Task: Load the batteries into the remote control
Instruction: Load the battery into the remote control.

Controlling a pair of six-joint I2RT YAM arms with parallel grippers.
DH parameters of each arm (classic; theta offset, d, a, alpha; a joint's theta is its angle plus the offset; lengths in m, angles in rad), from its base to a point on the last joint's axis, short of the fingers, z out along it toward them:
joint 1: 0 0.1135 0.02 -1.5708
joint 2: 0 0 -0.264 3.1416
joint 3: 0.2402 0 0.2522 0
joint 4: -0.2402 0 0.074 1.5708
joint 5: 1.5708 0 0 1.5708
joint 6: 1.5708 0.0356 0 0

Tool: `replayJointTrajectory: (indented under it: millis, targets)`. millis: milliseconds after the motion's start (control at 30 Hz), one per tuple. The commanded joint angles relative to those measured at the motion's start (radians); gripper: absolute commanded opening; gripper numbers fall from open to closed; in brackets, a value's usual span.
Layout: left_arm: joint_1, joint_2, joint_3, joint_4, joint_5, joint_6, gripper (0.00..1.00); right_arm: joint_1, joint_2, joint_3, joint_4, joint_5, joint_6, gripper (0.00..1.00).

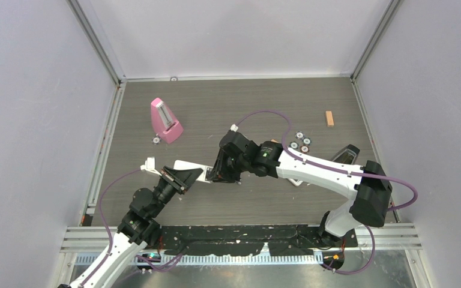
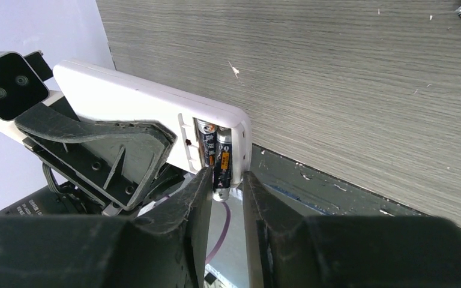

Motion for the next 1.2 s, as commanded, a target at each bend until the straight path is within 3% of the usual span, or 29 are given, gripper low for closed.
replayJointTrajectory:
  millis: [0,333,500,633,833,1000,1167]
  targets:
    - [-0.001,-0.011,-0.123,0.028,-0.012,0.005,0.0,-0.008,-0.005,-0.006,0.064,-0.02,0.02,0.32]
    - [-0.001,-0.013,-0.119,0.007,-0.007,-0.002,0.0,-0.009,-0.041,-0.009,0.082,-0.02,-0.028,0.46]
    - [-0.001,-0.021,-0.085,-0.068,0.023,-0.018,0.0,-0.01,-0.138,-0.032,0.066,0.032,-0.092,0.81]
    - [-0.001,0.045,-0.063,-0.075,0.106,-0.079,0.0,-0.01,-0.217,-0.055,0.054,0.09,-0.227,0.98]
    - [-0.001,0.189,-0.055,0.079,0.264,-0.176,0.0,-0.01,-0.268,-0.075,0.04,-0.039,-0.662,0.95]
    - [-0.001,0.249,-0.016,0.111,0.376,-0.203,0.0,-0.008,-0.278,-0.071,-0.009,-0.006,-0.801,0.95]
    - [0.0,0.26,0.032,0.101,0.426,-0.237,0.0,0.002,-0.249,-0.06,-0.027,-0.075,-0.899,0.95]
